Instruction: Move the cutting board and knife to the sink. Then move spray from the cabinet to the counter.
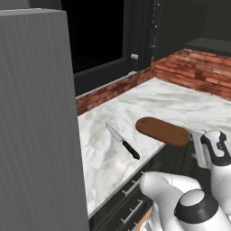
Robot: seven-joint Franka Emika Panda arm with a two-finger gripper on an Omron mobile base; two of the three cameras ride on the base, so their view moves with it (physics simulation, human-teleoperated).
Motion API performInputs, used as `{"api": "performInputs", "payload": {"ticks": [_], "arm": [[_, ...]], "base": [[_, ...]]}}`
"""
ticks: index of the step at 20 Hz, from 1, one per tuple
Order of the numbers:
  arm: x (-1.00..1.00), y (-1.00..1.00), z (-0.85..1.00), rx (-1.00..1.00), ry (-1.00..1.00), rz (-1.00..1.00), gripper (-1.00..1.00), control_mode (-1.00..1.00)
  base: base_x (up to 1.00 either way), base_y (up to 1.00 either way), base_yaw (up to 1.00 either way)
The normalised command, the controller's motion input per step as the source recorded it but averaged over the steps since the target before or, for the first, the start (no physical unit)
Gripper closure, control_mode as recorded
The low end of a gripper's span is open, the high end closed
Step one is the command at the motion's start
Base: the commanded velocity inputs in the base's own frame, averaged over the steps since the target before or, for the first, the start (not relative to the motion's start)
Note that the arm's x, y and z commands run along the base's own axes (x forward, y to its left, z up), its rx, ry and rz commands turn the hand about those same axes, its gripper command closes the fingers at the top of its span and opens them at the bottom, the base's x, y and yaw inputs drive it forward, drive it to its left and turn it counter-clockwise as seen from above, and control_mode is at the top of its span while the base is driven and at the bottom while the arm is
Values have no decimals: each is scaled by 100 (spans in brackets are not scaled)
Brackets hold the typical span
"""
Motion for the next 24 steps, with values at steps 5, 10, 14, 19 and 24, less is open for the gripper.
{"api": "performInputs", "payload": {"ticks": [5,10,14,19,24], "arm": [[14,-14,-14,9,0,0,-100,-100],[18,-15,-14,8,0,0,-100,-100],[22,-14,-12,4,-2,0,-100,-100],[24,-11,-9,1,-2,0,-100,-100],[26,-7,-11,0,-1,0,-100,-100]], "base": [[0,0,0],[0,0,0],[0,0,0],[0,0,0],[0,0,0]]}}
